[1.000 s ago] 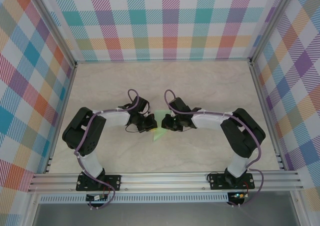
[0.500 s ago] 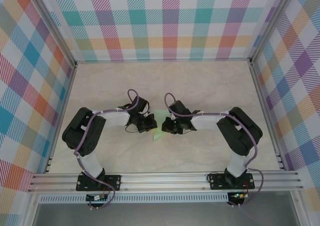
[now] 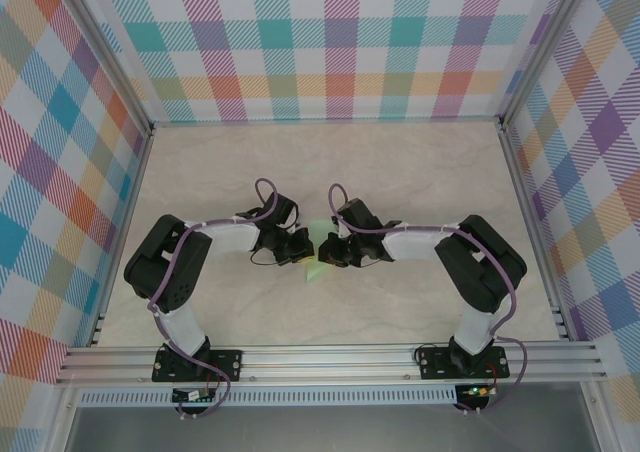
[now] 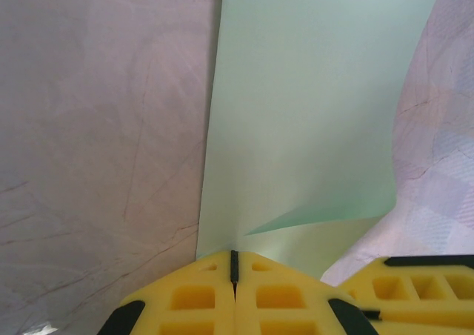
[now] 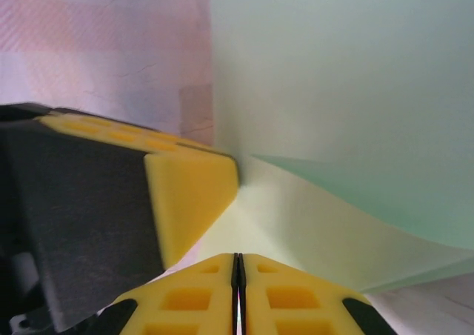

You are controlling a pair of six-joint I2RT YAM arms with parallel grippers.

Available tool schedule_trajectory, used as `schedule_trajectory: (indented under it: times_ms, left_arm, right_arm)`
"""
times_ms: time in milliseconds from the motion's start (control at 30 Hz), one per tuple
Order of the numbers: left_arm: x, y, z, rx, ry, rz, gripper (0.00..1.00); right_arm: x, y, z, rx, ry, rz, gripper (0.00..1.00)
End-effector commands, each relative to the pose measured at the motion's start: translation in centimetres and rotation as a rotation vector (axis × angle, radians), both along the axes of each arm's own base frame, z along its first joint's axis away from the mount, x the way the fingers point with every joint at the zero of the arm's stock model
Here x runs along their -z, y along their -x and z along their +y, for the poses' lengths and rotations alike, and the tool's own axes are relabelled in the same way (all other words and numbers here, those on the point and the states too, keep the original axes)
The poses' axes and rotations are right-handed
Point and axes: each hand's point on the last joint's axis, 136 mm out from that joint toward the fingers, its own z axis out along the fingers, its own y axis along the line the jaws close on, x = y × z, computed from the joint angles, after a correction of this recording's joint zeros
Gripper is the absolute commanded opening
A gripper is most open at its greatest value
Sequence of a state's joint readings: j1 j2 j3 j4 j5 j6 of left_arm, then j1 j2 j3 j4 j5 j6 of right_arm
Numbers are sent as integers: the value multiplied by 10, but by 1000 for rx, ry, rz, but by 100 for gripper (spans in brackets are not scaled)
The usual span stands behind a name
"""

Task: Fold a paper plane with a square sheet of paper (pick it up from the middle)
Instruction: Third fold the triangle at the center of the table.

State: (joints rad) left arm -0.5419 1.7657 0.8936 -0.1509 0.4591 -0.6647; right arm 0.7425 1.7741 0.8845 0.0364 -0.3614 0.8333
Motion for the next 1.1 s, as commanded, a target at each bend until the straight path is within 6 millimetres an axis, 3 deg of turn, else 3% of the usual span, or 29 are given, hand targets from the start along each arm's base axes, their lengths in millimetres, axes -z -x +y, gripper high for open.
schedule_trajectory:
  times_ms: [0, 300, 600, 900, 1067]
  left_arm:
    - [10, 13, 7, 9, -37, 35, 0]
    - [9, 13, 7, 7, -35, 33, 0]
    - [10, 15, 9, 4, -39, 38, 0]
    - [11, 14, 9, 1, -40, 37, 0]
    - [11, 15, 9, 0, -39, 38, 0]
  right_arm:
    - [-8, 14, 8, -38, -71, 25, 10]
    - [0, 32, 18, -66, -91, 76, 9]
    - [22, 37, 7, -46, -20, 107, 8]
    - [0, 35, 15, -61, -54, 55, 7]
    - [0, 39, 21, -75, -54, 49, 7]
